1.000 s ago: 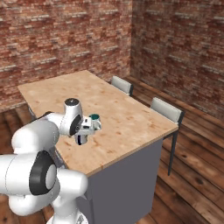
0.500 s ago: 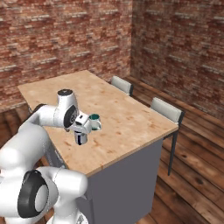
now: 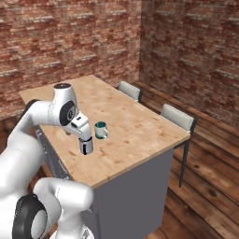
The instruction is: Clear the mugs and bowl far away from the sink.
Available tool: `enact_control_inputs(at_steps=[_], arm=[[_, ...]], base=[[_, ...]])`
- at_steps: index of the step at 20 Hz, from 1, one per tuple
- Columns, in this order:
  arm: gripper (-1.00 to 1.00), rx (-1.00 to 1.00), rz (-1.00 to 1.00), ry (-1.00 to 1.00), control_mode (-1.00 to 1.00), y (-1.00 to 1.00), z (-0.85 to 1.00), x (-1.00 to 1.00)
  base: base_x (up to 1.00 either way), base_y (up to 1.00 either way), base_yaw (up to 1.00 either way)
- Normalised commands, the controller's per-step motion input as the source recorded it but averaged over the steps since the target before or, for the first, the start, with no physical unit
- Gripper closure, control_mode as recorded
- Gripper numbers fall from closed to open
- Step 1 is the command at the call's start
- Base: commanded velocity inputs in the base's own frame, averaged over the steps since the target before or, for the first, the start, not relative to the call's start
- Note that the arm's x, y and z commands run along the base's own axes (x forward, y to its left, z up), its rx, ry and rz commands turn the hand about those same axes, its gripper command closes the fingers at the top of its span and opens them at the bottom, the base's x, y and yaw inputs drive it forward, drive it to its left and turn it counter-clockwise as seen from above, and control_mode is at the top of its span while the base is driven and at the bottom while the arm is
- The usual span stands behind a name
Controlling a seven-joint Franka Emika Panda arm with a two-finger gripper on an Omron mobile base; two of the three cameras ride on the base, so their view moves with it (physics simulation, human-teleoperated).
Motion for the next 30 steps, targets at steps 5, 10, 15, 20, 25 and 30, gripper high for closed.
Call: enact_control_inputs(at_steps=[5, 10, 15, 20, 25, 30], arm=[[-1.00, 0.00, 0.48, 0.00, -1.00, -0.09, 0.81, -0.67], [-1.00, -0.06, 0.49, -0.02, -1.00, 0.00, 0.56, -0.45], [-1.00, -0.01, 0.16, -0.11, -1.00, 0.00, 0.50, -0.58], [-1.00, 0.00, 0.09, -0.15, -1.00, 0.00, 0.33, -0.75], [-1.00, 0.00, 0.05, -0.13, 1.00, 0.00, 0.30, -0.70], [-1.00, 0.00, 0.00, 0.00, 1.00, 0.00, 0.00, 0.00]], base=[[0.00, 0.00, 0.00], [0.00, 0.00, 0.00], [0.00, 0.00, 0.00], [0.00, 0.00, 0.00], [-0.20, 0.00, 0.01], [-0.13, 0.00, -0.17]])
